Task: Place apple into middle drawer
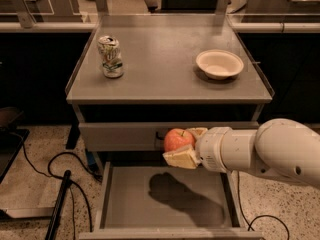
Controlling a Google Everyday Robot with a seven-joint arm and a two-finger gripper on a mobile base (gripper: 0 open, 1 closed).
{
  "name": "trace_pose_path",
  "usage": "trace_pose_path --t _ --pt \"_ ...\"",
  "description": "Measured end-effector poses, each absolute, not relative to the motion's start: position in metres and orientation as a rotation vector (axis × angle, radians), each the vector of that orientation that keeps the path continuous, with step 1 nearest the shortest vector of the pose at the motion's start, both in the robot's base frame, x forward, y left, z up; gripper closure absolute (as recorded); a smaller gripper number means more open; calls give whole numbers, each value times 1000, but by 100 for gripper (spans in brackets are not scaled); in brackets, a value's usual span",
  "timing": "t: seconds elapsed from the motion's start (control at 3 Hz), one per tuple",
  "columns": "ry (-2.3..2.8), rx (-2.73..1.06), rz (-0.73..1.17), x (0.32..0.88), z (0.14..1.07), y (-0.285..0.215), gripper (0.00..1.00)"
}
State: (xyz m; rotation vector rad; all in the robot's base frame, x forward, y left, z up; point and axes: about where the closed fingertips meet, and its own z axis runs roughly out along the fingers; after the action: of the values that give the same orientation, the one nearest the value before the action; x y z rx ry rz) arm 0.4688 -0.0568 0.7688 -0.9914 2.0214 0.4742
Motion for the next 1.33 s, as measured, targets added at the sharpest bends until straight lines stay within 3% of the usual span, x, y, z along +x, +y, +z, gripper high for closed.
trace_pose_path --t 0.67,1.33 --pt "2038 -946 540 468 737 -54 100" --pt "2080 -926 566 483 626 -39 100"
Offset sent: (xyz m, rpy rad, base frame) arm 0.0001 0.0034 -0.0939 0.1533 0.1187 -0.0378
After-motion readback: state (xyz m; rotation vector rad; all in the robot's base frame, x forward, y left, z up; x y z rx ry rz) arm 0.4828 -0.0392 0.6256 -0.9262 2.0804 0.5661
